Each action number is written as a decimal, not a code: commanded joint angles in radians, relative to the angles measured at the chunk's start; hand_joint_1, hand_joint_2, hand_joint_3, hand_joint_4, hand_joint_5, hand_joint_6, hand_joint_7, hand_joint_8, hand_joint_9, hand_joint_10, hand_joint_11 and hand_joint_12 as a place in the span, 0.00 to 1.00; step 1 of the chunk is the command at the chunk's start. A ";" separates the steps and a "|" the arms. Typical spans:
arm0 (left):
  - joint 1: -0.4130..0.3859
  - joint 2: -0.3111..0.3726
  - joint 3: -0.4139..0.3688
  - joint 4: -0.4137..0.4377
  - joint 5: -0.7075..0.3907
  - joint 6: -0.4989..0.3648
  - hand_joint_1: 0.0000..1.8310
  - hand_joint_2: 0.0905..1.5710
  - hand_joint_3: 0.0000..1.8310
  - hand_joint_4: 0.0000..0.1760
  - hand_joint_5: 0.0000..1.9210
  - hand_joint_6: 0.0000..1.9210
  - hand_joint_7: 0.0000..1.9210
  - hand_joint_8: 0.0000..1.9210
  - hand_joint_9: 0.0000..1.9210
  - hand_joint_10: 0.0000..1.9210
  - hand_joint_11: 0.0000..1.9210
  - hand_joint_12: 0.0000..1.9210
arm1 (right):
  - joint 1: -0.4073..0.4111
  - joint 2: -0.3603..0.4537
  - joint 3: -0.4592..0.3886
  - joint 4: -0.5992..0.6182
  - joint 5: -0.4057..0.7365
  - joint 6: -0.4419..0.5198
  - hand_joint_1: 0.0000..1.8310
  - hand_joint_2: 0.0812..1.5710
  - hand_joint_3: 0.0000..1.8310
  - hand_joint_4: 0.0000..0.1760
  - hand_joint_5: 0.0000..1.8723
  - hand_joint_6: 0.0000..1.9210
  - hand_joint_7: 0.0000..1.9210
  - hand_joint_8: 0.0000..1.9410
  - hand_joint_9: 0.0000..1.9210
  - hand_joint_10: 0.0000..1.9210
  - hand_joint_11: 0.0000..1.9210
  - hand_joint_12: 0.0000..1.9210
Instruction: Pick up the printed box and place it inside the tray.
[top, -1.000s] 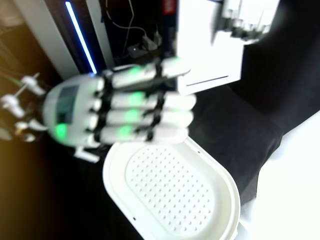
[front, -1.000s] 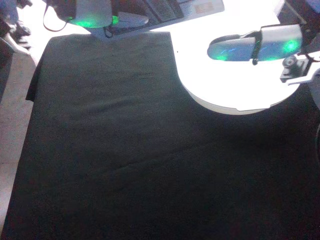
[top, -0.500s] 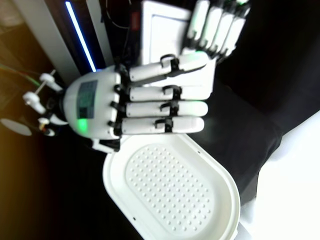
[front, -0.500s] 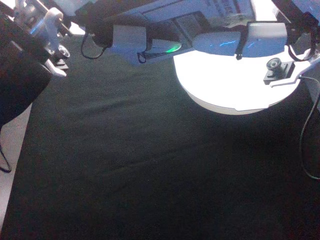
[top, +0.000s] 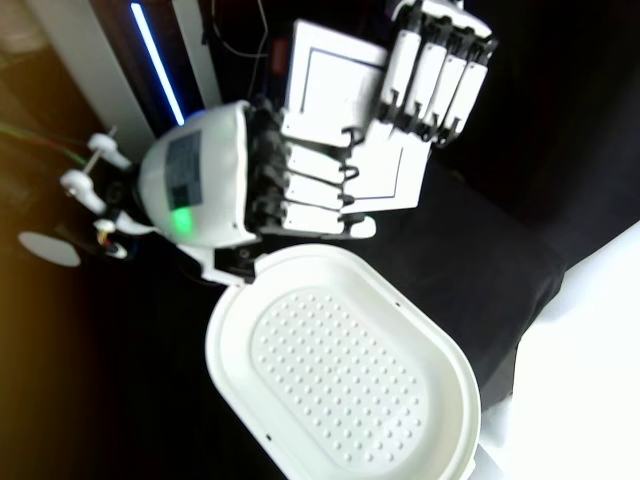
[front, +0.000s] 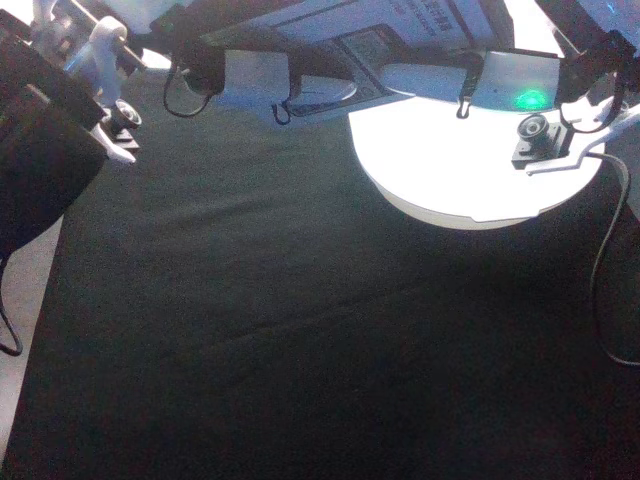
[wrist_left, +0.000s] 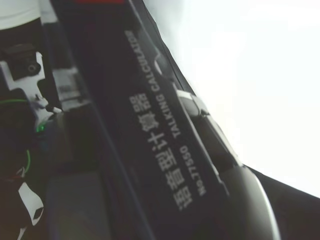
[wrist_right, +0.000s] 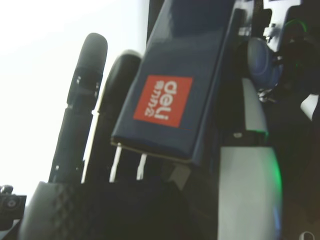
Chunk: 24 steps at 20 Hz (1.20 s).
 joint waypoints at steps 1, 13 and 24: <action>-0.004 0.002 0.000 0.005 -0.141 0.001 0.71 0.65 0.00 0.00 0.53 0.35 0.62 0.45 0.71 0.37 0.65 0.58 | 0.013 0.009 0.004 0.055 0.104 0.008 0.63 0.69 0.00 0.00 0.52 0.52 0.66 0.45 0.67 0.60 0.56 0.79; 0.012 0.014 0.006 0.003 -0.147 -0.024 0.01 0.59 0.00 0.22 0.00 0.00 0.00 0.00 0.00 0.00 0.00 0.02 | 0.013 0.027 0.005 0.065 0.134 0.013 0.64 0.67 0.00 0.00 0.57 0.45 0.72 0.51 0.74 0.71 0.65 0.88; 0.175 0.134 -0.020 -0.070 -0.367 -0.160 0.00 0.56 0.00 0.02 0.04 0.00 0.00 0.00 0.00 0.00 0.00 0.14 | 0.014 0.110 0.023 0.051 0.112 -0.036 0.65 0.64 0.00 0.00 0.62 0.37 0.70 0.42 0.73 0.59 0.66 0.83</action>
